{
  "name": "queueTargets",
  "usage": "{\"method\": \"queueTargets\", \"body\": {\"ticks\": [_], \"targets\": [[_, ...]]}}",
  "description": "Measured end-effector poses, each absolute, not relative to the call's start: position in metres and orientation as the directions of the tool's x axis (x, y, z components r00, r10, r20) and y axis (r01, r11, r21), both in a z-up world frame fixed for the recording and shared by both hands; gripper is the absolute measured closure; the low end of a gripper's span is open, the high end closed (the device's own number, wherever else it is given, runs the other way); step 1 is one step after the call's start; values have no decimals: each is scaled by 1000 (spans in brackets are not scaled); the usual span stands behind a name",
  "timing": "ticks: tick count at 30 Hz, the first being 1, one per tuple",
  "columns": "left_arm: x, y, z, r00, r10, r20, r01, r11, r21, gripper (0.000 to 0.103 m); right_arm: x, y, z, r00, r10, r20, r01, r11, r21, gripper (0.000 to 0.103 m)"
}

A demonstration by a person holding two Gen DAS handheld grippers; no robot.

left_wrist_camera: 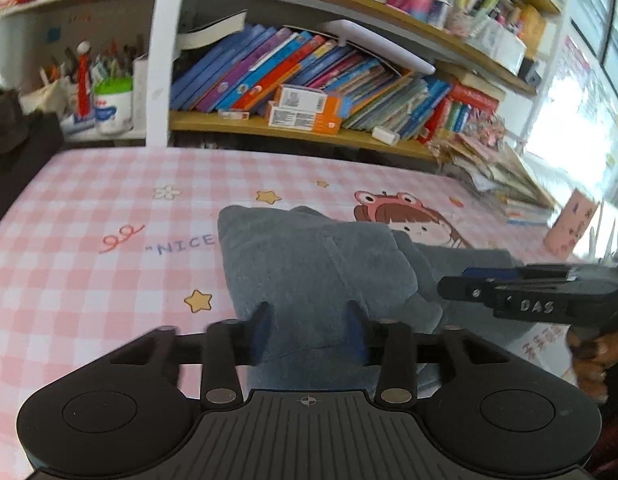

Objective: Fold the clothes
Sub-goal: 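Open both grippers and release the folded sweatshirt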

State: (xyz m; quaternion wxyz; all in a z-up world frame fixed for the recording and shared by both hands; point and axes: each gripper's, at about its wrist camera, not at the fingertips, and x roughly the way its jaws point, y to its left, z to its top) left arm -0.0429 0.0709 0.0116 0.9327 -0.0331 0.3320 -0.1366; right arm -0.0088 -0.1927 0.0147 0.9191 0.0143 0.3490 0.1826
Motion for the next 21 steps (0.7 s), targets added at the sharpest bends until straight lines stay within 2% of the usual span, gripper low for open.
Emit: {"method": "queueTargets", "body": {"ticks": [1, 3, 7, 11, 15, 21], "targets": [[-44, 68, 12, 746, -265, -610, 244, 962, -119, 38, -11, -193, 15, 694, 332, -639, -309, 939, 153, 54], [-46, 61, 14, 756, -254, -604, 275, 960, -59, 35, -15, -195, 14, 699, 307, -646, -277, 949, 151, 47], [-52, 56, 16, 751, -301, -587, 349, 937, -33, 25, -24, -197, 13, 708, 255, -659, -213, 966, 146, 33], [-54, 59, 14, 742, -319, -590, 368, 929, -40, 23, -37, -197, 11, 712, 212, -669, -159, 977, 141, 24], [-56, 66, 11, 739, -331, -587, 374, 926, -52, 19, -49, -199, 7, 710, 171, -683, -98, 985, 144, 20], [-58, 71, 5, 726, -356, -588, 381, 921, -87, 17, -65, -204, -1, 686, 117, -718, -18, 989, 144, 20]]}}
